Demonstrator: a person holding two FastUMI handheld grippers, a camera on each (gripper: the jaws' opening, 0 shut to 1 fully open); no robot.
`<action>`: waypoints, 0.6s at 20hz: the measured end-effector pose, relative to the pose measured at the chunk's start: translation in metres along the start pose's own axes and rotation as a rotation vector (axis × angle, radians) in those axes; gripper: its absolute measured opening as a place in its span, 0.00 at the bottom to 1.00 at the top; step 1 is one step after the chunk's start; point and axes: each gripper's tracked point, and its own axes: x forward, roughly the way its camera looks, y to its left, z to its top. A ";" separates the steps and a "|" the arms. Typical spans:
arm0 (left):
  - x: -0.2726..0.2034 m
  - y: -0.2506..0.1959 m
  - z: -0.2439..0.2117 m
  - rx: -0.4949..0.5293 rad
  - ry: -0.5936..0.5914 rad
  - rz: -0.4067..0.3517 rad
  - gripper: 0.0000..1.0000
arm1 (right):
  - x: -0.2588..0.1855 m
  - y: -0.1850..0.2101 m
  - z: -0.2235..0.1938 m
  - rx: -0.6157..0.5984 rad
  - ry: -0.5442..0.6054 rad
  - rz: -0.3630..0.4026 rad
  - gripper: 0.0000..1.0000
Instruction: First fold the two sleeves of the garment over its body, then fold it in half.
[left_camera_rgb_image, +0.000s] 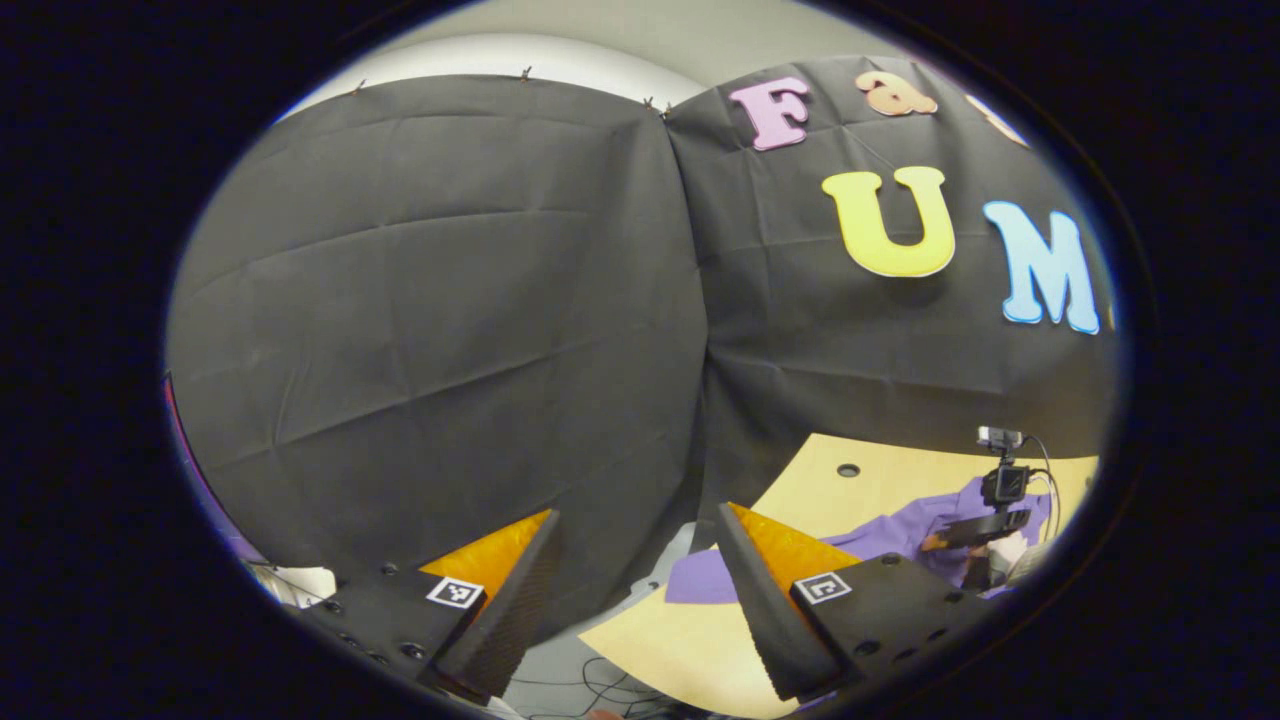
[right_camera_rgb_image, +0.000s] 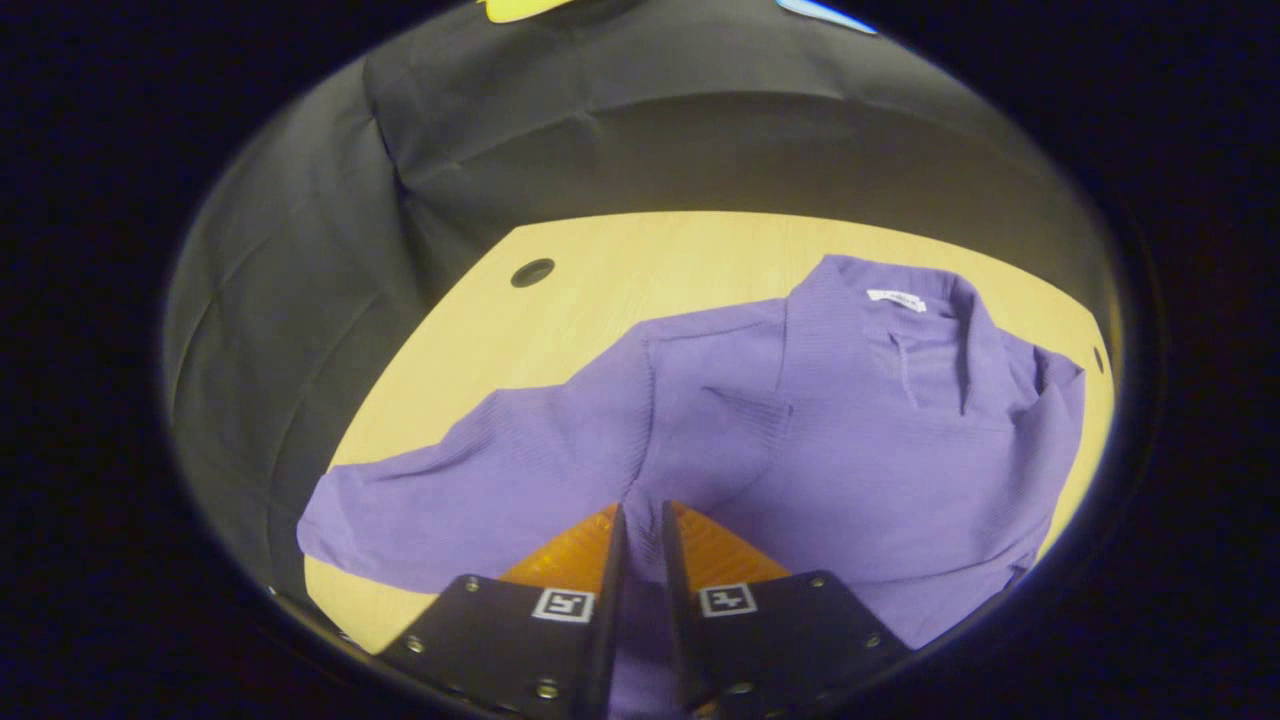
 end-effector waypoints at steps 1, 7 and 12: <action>0.002 -0.002 0.000 0.001 0.000 -0.005 0.96 | -0.004 0.001 0.003 -0.007 -0.012 -0.005 0.35; 0.025 -0.021 -0.022 -0.010 0.031 -0.050 0.96 | -0.042 0.003 0.030 -0.003 -0.108 0.012 0.68; 0.058 -0.040 -0.049 0.007 0.063 -0.101 0.97 | -0.102 -0.008 0.061 -0.012 -0.227 0.016 0.68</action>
